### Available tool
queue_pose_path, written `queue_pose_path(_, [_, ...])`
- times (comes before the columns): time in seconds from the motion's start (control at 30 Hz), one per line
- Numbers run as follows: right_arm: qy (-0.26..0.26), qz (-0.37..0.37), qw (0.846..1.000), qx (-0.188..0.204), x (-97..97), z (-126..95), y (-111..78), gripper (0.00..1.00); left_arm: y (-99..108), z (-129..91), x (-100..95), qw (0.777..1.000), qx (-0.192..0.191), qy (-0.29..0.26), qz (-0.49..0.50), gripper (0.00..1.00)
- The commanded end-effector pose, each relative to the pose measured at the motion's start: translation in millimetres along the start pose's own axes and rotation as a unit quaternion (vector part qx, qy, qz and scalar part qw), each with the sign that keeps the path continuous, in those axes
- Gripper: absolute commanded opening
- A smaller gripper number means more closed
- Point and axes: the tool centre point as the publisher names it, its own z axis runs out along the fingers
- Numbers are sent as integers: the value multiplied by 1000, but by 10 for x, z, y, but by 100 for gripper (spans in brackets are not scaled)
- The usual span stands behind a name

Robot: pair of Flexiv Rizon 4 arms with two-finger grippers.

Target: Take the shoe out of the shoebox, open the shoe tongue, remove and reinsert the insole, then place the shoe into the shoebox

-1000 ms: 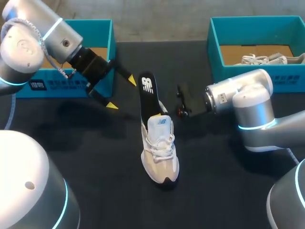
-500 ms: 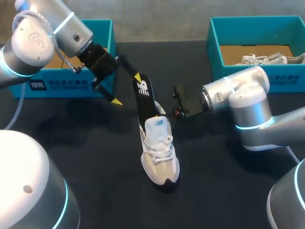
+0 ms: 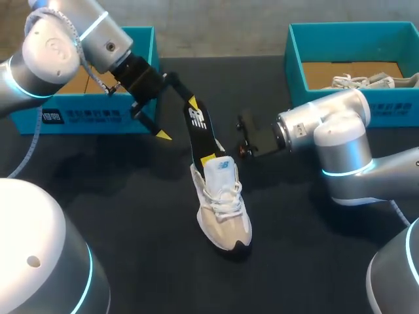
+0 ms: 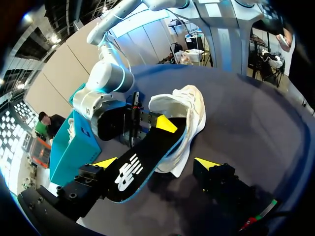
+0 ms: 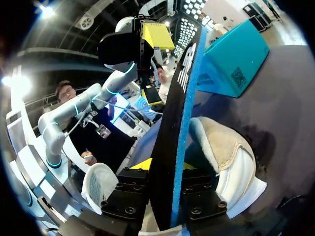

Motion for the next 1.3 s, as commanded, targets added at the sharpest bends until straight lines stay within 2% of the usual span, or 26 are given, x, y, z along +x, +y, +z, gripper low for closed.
queue_pose_path(0.03, [-4, -3, 1000, 4, 38, -41, 42, 26, -13, 10, 29, 1000, 1, -1, 0, 100])
queue_pose_path(0.23, [-9, -14, 1000, 6, 83, -114, 98, 25, -62, 22, 36, 1000, 3, -4, 2, 100])
queue_pose_path(0.37, [-9, -18, 1000, 9, 84, -145, 129, 21, -92, 47, 57, 1000, 5, -4, 2, 100])
queue_pose_path(0.4, [-9, -19, 1000, 11, 81, -151, 132, 17, -95, 53, 61, 1000, 6, -4, 1, 100])
queue_pose_path(0.47, [-6, -19, 1000, 15, 78, -155, 133, 2, -99, 56, 71, 1000, 6, -4, 0, 100])
queue_pose_path(0.5, [-5, -18, 1000, 17, 78, -157, 133, 0, -104, 53, 79, 1000, 6, -5, -1, 100])
queue_pose_path(1.07, [-11, 0, 999, 39, 42, -124, -64, 0, -107, 24, 122, 1000, -1, -13, -8, 100])
queue_pose_path(1.3, [-20, 10, 999, 48, 87, -119, -131, 0, -93, 13, 125, 1000, -1, -12, -9, 100])
